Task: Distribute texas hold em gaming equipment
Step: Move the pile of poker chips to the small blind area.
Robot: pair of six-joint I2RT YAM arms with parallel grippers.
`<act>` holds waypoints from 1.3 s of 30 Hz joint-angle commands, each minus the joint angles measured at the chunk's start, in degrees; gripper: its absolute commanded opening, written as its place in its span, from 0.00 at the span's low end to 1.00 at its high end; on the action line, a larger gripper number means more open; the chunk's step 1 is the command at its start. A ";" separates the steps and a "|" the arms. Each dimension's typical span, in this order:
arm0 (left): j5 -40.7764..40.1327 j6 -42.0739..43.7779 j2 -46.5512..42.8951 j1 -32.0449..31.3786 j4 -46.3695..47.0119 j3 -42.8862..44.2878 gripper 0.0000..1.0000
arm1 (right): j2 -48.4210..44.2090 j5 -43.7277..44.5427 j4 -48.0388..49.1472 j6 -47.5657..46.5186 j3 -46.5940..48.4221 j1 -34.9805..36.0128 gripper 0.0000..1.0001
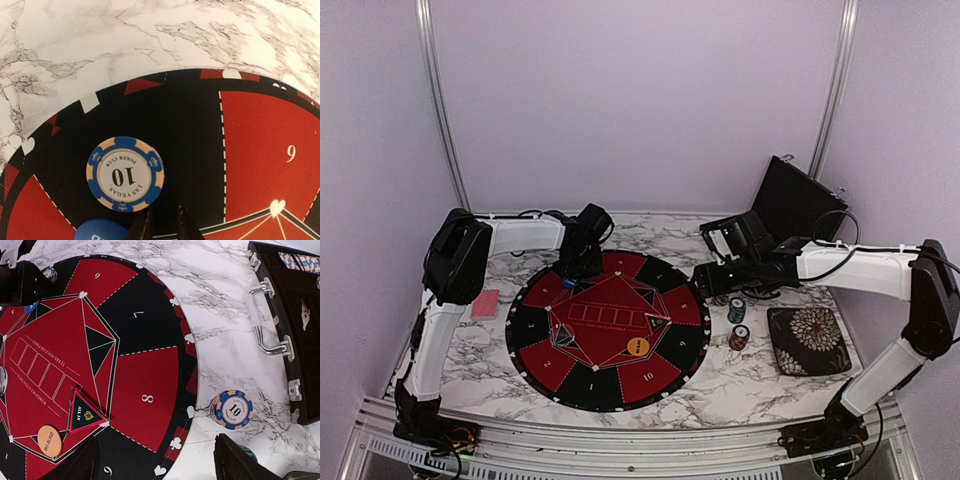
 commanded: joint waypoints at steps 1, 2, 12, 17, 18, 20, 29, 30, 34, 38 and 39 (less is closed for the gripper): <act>-0.03 1.44 3.98 2.06 -4.87 0.96 0.17 | 0.58 1.00 -1.01 0.21 2.82 -0.53 0.76; -0.02 1.53 4.09 2.08 -4.90 1.12 0.17 | 0.58 1.02 -0.98 0.23 2.82 -0.56 0.76; 1.42 1.70 5.63 3.27 -4.81 2.89 0.17 | 0.92 1.41 -1.57 0.18 3.42 -0.53 0.76; 2.54 2.35 5.62 3.33 -4.81 3.20 0.17 | 0.81 1.47 -1.73 0.27 3.46 -0.54 0.76; 2.64 2.32 5.29 3.25 -4.84 2.89 0.17 | 0.77 1.45 -1.72 0.23 3.44 -0.52 0.76; 2.64 2.12 4.49 3.15 -4.79 1.94 0.18 | 0.72 1.51 -1.69 0.35 3.36 -0.56 0.76; 2.38 1.37 0.93 1.33 -3.99 -2.52 0.20 | 0.59 0.99 -1.15 0.70 2.92 -0.57 0.76; 2.11 1.06 0.53 1.22 -3.83 -3.18 0.20 | 0.60 0.94 -1.14 0.66 2.91 -0.52 0.76; 1.64 -0.33 -1.06 1.04 -2.87 -6.12 0.20 | 0.50 0.89 -1.08 0.64 2.70 -0.60 0.76; 2.04 -0.39 -2.15 0.50 -1.91 -8.13 0.20 | 0.50 0.67 -0.80 0.82 2.32 -0.53 0.76; 2.05 -0.19 -2.26 0.26 -1.70 -8.32 0.20 | 0.50 0.60 -0.73 0.81 2.30 -0.52 0.76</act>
